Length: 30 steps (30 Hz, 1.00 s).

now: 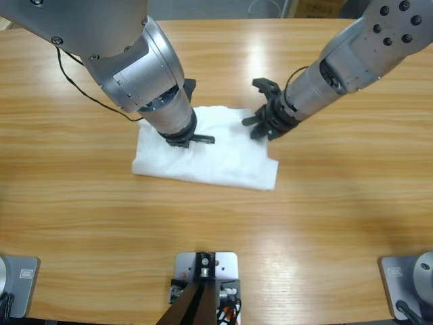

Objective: Fold clothes

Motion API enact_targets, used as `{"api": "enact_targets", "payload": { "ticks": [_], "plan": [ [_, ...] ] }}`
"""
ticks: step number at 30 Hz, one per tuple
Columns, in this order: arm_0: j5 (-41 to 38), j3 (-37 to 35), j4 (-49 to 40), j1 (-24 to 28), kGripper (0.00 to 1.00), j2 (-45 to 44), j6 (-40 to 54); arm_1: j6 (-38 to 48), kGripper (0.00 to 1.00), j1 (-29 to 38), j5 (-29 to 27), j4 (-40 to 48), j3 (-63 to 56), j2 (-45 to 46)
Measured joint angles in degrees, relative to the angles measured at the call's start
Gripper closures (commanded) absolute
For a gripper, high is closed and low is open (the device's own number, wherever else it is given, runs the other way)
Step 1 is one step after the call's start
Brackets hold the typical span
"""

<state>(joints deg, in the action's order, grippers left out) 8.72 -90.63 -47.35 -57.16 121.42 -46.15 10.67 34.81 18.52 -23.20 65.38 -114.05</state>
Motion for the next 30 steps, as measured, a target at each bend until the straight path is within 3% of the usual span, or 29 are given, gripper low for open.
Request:
{"api": "enact_targets", "payload": {
  "ticks": [16,30],
  "plan": [
    [0.0,-0.32,-0.41,-0.34,1.0,0.0,0.0,0.0,1.0,1.12,-0.03,-2.43,9.08,3.48],
    [0.0,-0.32,-0.41,-0.35,1.0,0.0,0.0,0.37,1.0,1.91,0.31,-3.27,10.74,-1.94]
  ]
}}
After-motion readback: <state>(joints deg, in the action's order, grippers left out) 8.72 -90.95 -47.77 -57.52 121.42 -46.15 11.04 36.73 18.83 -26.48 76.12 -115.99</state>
